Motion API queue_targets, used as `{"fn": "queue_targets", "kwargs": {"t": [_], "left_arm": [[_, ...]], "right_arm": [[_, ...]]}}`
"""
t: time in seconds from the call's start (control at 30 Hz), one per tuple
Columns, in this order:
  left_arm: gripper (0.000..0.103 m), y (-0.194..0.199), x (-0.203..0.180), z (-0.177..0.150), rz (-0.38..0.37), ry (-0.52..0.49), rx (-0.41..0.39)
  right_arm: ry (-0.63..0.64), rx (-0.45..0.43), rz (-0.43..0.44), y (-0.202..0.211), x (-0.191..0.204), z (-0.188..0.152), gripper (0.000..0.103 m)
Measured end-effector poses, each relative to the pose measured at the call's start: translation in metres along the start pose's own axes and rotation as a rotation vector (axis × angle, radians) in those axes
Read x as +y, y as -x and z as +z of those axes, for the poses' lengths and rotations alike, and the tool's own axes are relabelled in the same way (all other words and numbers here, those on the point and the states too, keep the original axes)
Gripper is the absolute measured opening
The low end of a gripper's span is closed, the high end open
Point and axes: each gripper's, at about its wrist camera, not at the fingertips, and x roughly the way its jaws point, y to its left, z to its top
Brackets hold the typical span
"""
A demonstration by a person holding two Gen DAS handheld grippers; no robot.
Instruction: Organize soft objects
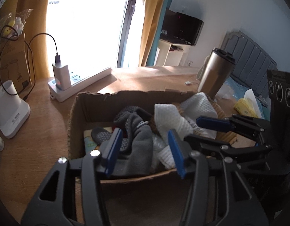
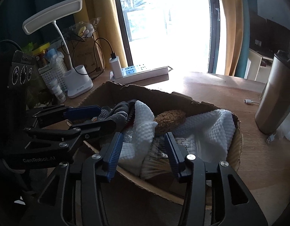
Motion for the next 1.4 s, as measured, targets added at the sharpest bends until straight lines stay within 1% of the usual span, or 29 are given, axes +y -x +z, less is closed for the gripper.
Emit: {"fn": "queue_targets", "kwargs": {"t": [0.43, 0.47, 0.5, 0.57, 0.9, 0.93, 1.0, 1.03, 1.13, 1.4], "left_arm": [[0.054, 0.042, -0.012, -0.004, 0.002, -0.003, -0.076], [0.056, 0.045, -0.014, -0.005, 0.002, -0.004, -0.081], [0.063, 0.048, -0.014, -0.005, 0.001, -0.004, -0.085], [0.072, 0.057, -0.015, -0.007, -0.004, 0.001, -0.104], [0.076, 0.091, -0.024, -0.015, 0.002, -0.016, -0.152], [0.077, 0.094, -0.026, -0.016, 0.004, -0.020, -0.156], [0.089, 0.100, -0.030, -0.018, 0.013, -0.028, -0.164], [0.091, 0.104, -0.031, -0.019, 0.015, -0.031, -0.172], [0.092, 0.116, -0.033, -0.022, 0.018, -0.031, -0.193], [0.094, 0.143, -0.038, -0.030, 0.056, -0.018, -0.242]], "right_arm": [[-0.012, -0.053, -0.063, 0.036, 0.002, -0.004, 0.058], [-0.013, -0.059, -0.068, 0.040, 0.003, -0.005, 0.058], [-0.014, -0.064, -0.073, 0.042, 0.004, -0.005, 0.058], [-0.015, -0.073, -0.083, 0.049, 0.005, -0.007, 0.059], [-0.016, -0.125, -0.127, 0.083, 0.014, -0.014, 0.063], [-0.015, -0.131, -0.129, 0.087, 0.015, -0.015, 0.063], [-0.014, -0.142, -0.138, 0.096, 0.017, -0.016, 0.064], [-0.013, -0.147, -0.141, 0.099, 0.018, -0.017, 0.064], [-0.015, -0.165, -0.152, 0.110, 0.021, -0.020, 0.065], [-0.010, -0.206, -0.179, 0.141, 0.032, -0.030, 0.066]]}}
